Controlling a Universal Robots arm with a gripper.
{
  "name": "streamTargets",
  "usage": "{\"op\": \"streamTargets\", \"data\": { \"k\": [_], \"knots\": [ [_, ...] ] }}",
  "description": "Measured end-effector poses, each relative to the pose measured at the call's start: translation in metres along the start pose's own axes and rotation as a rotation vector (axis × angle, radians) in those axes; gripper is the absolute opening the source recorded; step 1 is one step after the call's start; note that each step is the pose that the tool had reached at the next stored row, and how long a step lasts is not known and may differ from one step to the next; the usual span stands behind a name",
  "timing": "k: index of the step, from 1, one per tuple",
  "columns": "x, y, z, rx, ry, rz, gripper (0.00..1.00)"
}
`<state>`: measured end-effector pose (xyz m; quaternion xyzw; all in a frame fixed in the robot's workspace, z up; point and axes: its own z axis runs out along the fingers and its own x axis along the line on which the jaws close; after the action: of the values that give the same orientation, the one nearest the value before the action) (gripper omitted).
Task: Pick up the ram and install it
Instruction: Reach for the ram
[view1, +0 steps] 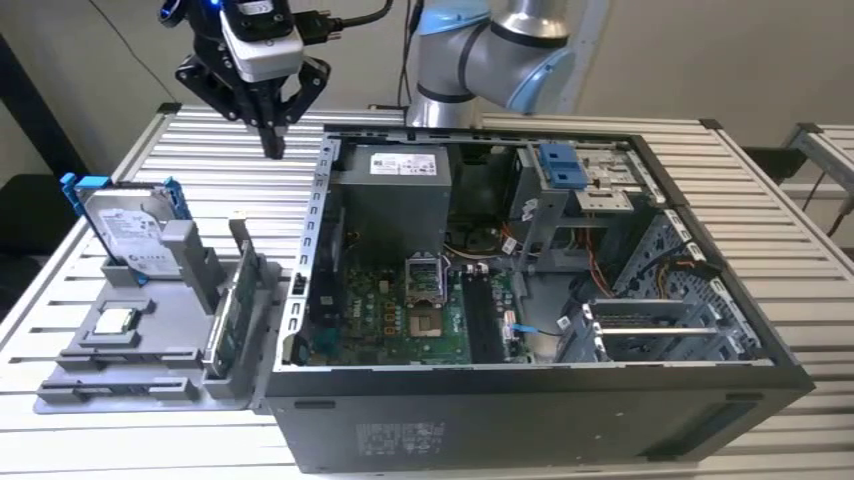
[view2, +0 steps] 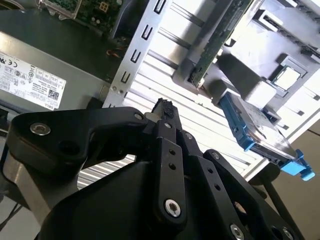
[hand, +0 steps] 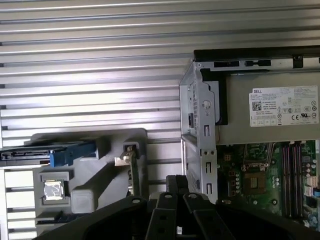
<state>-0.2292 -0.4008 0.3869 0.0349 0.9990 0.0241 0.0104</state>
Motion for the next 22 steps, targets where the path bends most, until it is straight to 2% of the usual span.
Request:
{"op": "streamTargets", "data": {
  "k": [22],
  "knots": [
    [0.0243, -0.0018, 0.0009, 0.0, 0.0001, -0.001, 0.11]
  ]
}}
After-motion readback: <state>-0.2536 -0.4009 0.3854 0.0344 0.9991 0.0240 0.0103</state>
